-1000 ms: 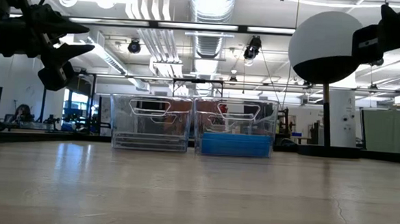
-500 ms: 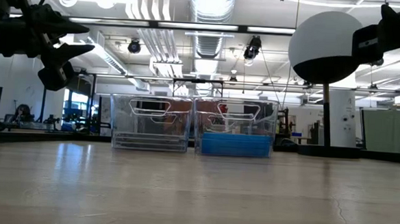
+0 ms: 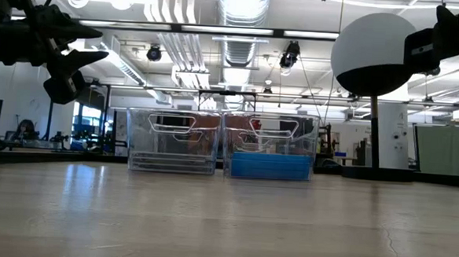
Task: Pick & place jewel cases by type
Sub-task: Return to Home Position
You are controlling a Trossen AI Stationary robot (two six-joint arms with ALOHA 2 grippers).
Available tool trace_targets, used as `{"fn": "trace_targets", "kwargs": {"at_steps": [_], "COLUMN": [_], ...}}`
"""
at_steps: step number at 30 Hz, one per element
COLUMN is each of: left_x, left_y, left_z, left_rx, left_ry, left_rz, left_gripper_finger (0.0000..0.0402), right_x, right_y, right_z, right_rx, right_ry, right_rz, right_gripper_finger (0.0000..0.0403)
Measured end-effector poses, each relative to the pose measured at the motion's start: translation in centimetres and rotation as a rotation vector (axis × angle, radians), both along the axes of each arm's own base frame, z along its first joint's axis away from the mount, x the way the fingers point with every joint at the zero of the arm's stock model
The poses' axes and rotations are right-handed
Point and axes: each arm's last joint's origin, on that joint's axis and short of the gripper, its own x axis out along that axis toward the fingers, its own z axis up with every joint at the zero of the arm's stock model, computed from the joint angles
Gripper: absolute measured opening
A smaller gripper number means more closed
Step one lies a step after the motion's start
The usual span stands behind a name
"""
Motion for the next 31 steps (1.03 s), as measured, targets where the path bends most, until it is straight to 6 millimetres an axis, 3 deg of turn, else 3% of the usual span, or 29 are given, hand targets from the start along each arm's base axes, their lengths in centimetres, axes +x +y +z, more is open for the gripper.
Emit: {"fn": "trace_targets", "kwargs": {"at_steps": [31], "left_x": [0.0], "left_y": [0.0], "left_z": [0.0], "left_rx": [0.0], "left_ry": [0.0], "left_rz": [0.0], "left_gripper_finger": [0.0124], "right_x": [0.0], "right_y": [0.0], "right_z": [-0.01], "right_rx": [0.0], "right_ry": [0.0], "right_rz": [-0.001], "right_gripper_finger": [0.0128]}}
